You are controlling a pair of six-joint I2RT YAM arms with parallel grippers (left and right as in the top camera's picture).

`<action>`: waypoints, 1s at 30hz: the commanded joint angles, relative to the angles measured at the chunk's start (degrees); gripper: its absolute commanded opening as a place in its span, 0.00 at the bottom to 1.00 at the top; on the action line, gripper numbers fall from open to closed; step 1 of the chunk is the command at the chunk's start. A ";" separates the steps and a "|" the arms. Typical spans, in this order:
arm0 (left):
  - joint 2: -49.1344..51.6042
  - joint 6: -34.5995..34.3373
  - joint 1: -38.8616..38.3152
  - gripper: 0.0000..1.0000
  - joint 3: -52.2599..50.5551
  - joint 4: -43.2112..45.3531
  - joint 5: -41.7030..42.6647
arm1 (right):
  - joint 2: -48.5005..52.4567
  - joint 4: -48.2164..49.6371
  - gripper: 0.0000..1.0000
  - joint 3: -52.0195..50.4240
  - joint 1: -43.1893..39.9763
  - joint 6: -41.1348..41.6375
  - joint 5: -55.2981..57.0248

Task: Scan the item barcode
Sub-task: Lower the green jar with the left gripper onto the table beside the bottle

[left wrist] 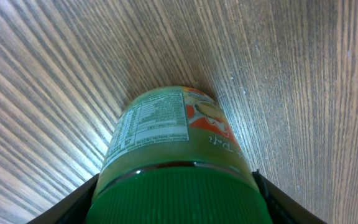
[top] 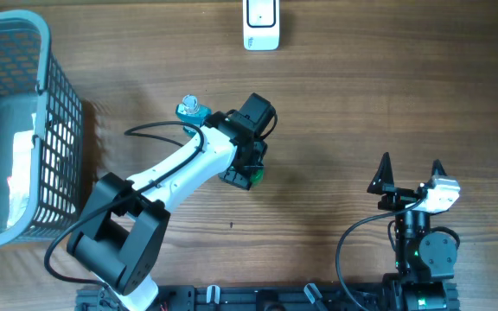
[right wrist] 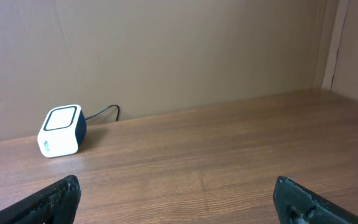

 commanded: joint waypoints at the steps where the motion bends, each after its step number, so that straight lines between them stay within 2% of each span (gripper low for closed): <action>1: 0.59 1.44 0.52 0.61 0.24 -1.05 0.17 | -0.22 0.28 1.00 -0.04 -0.17 -0.98 -0.90; 9: 0.59 11.28 0.55 0.63 0.26 -3.80 0.55 | -0.22 0.28 1.00 -0.04 -0.17 -1.01 -0.90; 21: 0.59 41.90 0.68 0.67 0.26 -3.82 0.50 | -0.22 0.28 1.00 -0.04 -0.17 -0.98 -0.90; 30: 0.59 55.76 0.66 0.68 0.26 -1.36 0.50 | -0.22 0.28 1.00 -0.04 -0.17 -1.03 -0.90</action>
